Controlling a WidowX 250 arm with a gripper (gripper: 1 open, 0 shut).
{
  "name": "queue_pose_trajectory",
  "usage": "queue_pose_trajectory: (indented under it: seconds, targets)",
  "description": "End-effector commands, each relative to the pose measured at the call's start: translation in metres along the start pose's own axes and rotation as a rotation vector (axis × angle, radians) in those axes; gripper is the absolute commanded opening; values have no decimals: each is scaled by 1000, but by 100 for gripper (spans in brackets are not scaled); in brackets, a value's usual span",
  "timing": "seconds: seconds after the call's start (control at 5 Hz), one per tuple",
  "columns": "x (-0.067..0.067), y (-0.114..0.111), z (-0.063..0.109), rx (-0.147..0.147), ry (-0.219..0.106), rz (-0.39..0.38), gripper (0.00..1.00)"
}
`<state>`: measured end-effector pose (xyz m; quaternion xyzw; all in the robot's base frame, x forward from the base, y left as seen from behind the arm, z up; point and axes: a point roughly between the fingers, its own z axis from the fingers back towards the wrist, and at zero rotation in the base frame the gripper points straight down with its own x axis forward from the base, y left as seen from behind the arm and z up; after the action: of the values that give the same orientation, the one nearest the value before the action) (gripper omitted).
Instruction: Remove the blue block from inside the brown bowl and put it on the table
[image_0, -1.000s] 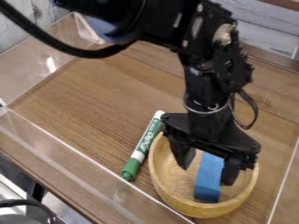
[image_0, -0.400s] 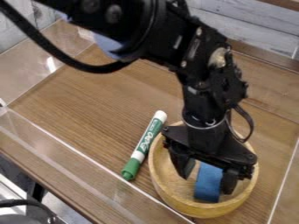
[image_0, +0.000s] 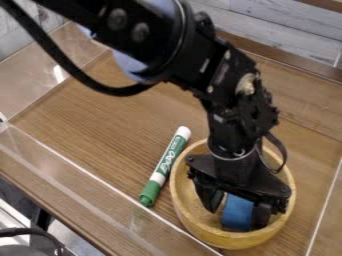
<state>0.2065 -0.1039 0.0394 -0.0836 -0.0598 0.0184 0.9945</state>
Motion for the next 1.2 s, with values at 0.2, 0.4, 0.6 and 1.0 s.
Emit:
queue_pose_trajectory:
  seconds: [0.2, 0.4, 0.6, 1.0]
  targets:
    - [7, -3, 7, -8, -32, -8, 0]
    - [8, -3, 14, 7, -28, -15, 0]
    - [8, -2, 22, 21, -26, -19, 0]
    - [13, 0, 49, 52, -35, -16, 0]
